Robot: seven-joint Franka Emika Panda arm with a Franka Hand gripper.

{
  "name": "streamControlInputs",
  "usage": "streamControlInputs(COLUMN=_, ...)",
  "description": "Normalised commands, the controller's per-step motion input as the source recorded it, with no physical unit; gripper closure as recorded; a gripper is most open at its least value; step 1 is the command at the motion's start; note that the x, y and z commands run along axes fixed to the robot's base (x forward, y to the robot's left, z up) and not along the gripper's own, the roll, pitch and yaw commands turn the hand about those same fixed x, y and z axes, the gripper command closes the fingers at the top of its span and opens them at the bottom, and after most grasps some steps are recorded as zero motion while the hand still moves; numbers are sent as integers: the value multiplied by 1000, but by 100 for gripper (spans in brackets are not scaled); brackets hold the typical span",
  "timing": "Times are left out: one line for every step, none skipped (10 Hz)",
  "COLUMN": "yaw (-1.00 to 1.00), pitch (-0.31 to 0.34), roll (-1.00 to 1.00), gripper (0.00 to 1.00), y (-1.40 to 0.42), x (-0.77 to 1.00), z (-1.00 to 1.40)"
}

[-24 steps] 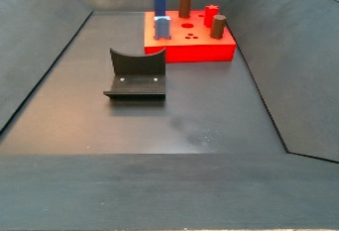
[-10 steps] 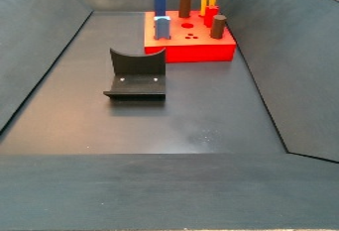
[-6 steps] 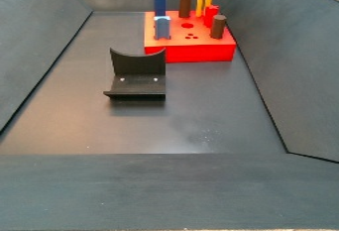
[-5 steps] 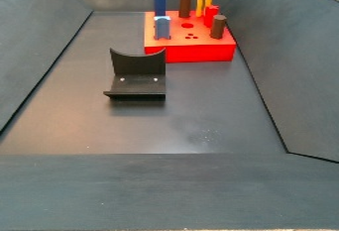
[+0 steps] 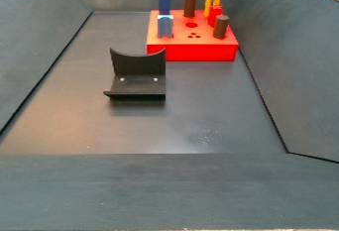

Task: Pick up the square-circle object. Move up. Rotate the square-circle object. Move to above the board. Insert the square-circle object.
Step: Insert the square-circle object.

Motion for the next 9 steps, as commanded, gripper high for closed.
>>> streamControlInputs(yaw=-11, pitch=-4, roll=146, gripper=100, y=-3, x=320, z=-557)
streamControlInputs(yaw=-100, pitch=0, roll=127, gripper=100, y=0, x=454, z=-571)
streamControlInputs(yaw=-94, pitch=0, roll=144, gripper=100, y=0, x=497, z=-569)
streamControlInputs(yaw=-83, pitch=0, roll=156, gripper=100, y=0, x=497, z=-591)
streamControlInputs(yaw=-66, pitch=-69, roll=80, gripper=100, y=0, x=377, z=-443)
streamControlInputs(yaw=-37, pitch=-121, roll=24, gripper=100, y=0, x=51, z=-134)
streamControlInputs(yaw=-69, pitch=-44, roll=0, gripper=100, y=31, x=0, z=-66)
streamControlInputs(yaw=0, pitch=0, roll=13, gripper=100, y=31, x=0, z=0)
streamControlInputs(yaw=0, pitch=0, roll=0, gripper=100, y=0, x=0, z=0)
